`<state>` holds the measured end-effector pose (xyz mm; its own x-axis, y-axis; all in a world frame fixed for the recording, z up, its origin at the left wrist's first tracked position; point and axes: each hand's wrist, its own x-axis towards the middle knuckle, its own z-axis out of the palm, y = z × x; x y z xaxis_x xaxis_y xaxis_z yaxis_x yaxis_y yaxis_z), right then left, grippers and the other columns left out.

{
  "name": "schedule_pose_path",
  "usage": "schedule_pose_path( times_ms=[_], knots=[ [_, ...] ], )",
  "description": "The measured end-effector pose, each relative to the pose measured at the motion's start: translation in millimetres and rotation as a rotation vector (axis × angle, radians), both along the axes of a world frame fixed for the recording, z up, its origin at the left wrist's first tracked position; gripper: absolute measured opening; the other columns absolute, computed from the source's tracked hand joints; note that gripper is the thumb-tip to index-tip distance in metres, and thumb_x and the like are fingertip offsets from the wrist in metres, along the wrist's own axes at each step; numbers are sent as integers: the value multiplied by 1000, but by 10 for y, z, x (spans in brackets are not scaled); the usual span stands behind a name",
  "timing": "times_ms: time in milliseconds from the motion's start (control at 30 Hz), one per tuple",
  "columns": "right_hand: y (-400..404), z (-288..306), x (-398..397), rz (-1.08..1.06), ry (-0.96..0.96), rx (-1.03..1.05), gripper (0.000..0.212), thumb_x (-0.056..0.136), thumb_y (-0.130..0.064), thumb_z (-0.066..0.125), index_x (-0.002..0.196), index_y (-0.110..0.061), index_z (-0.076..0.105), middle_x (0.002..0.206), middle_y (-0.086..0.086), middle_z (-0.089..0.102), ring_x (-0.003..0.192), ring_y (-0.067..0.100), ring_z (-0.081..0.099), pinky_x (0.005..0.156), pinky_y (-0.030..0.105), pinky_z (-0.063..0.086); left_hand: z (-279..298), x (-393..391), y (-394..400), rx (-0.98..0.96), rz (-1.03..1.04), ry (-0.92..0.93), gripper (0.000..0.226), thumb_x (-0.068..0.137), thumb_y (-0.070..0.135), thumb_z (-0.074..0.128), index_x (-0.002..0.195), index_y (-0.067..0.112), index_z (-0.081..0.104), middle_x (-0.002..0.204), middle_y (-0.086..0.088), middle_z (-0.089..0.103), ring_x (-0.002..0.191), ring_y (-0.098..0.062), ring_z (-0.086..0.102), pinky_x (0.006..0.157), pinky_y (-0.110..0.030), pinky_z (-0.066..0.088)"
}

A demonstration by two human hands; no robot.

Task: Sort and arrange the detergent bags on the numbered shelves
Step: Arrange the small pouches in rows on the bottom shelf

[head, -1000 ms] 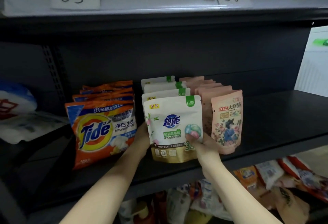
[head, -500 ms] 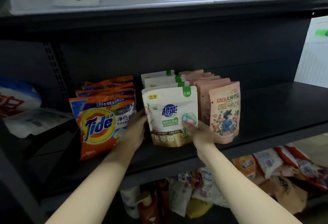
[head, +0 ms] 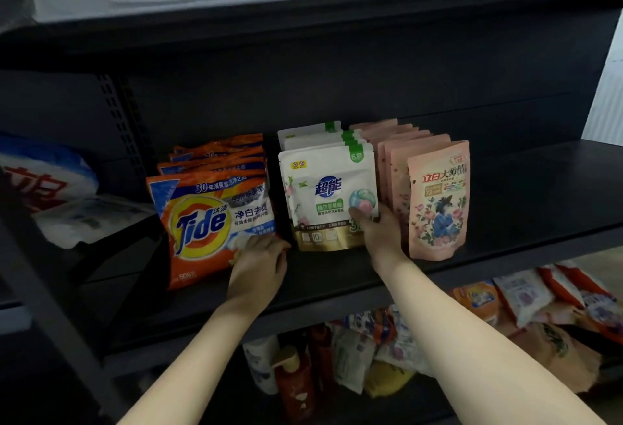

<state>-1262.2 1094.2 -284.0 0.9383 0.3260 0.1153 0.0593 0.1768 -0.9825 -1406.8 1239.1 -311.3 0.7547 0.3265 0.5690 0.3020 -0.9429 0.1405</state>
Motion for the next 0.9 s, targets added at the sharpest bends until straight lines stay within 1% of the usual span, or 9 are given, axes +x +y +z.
schedule_pose_path(
  times_ms=[67,167,233,467,533,600,667,733,900],
  knots=[
    [9,-11,-21,-59,-21,-54,36,86,-22,66,120,-12,57,118,4,61,110,19,54,94,29,42,-5,9,-5,37,-1,-9,23,88,13,59,110,17,68,111,0,67,108,-15,58,94,-23,38],
    [12,-16,-76,-168,-22,-124,39,88,-23,64,123,-9,54,125,7,58,117,23,52,89,23,36,-13,15,-12,49,8,-9,23,90,14,58,111,17,67,113,0,66,109,-15,58,94,-24,40],
    [8,-22,-129,-223,-8,-151,40,89,-22,63,125,-8,52,129,8,56,121,24,50,91,23,35,-26,6,-19,49,5,-7,24,91,15,56,112,17,67,113,-1,66,110,-15,57,95,-24,40],
    [-23,-67,-235,-258,-15,-178,43,90,-19,61,130,-10,48,134,9,53,126,26,47,106,34,37,-5,-13,-61,31,4,14,24,91,15,57,113,16,67,113,-3,66,111,-17,56,93,-28,42],
    [-64,-88,-269,-247,-13,-207,41,90,-20,59,130,-12,49,132,8,54,125,26,48,105,33,38,3,-23,-80,34,12,26,25,92,16,56,114,16,66,115,-2,65,112,-17,56,94,-28,42],
    [-155,-125,-334,-221,-35,-203,37,91,-17,58,127,-13,51,128,6,57,120,23,51,97,26,38,14,-26,-98,33,21,33,26,93,17,54,117,18,64,119,-1,64,115,-16,54,95,-27,41],
    [-248,-168,-416,-196,-121,-224,37,92,-14,57,128,-13,51,126,3,57,118,19,51,93,20,35,39,-31,-99,33,26,33,27,94,18,52,119,18,63,120,-1,63,115,-15,54,94,-26,41],
    [-311,-197,-452,-180,-206,-255,40,92,-12,57,131,-13,50,127,3,56,119,19,50,93,19,34,63,-23,-94,24,33,37,27,95,19,51,119,18,63,120,-2,63,114,-17,54,92,-26,40],
    [-290,-215,-401,-150,-256,-297,38,91,-11,56,129,-14,51,127,3,56,120,18,50,94,17,33,46,16,-125,21,16,94,28,95,19,50,121,15,62,119,-6,64,112,-21,55,90,-30,42]
  ],
)
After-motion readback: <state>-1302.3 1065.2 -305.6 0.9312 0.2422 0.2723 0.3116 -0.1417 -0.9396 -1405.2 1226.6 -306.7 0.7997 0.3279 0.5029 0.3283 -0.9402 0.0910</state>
